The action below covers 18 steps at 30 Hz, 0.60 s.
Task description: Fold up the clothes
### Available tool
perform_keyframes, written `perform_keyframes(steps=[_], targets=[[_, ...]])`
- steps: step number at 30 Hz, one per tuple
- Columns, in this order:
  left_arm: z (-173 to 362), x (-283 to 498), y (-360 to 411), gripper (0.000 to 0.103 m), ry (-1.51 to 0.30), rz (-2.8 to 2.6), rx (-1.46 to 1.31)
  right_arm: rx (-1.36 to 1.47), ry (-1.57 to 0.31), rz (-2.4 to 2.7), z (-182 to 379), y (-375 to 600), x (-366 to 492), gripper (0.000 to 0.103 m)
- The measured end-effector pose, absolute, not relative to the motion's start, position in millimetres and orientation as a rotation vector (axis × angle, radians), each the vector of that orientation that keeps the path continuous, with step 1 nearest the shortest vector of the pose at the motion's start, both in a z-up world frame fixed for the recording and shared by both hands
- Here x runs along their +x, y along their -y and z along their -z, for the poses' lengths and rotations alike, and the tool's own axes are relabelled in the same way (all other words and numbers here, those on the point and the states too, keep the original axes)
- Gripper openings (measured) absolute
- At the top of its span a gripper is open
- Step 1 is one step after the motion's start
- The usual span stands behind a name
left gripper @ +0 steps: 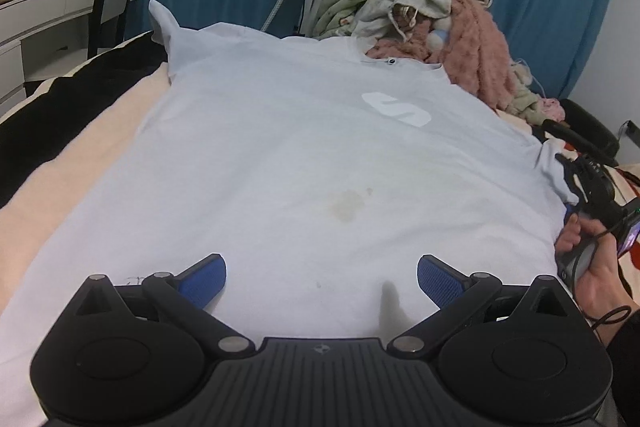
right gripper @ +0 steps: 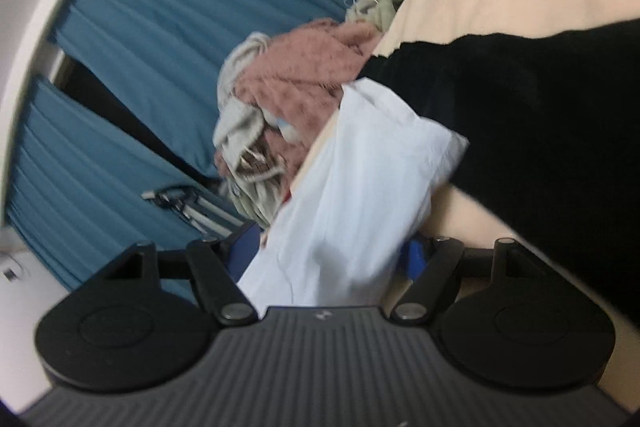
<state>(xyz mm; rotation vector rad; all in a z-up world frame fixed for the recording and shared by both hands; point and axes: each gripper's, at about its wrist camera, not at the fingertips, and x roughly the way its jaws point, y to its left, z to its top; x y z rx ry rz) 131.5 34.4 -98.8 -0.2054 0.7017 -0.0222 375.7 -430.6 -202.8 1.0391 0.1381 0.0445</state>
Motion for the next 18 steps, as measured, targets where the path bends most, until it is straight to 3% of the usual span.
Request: perform_keyframes(steps=[11, 18], targets=[[116.2, 154.3, -23.9, 0.103, -0.698, -0.018, -0.109, 0.93, -0.083, -0.046, 196.0, 441.5, 439.9, 0.074], [119.8, 166.7, -20.8, 0.103, -0.687, -0.032, -0.065, 0.892, -0.106, 0.03, 197.1, 439.7, 440.2, 0.049]])
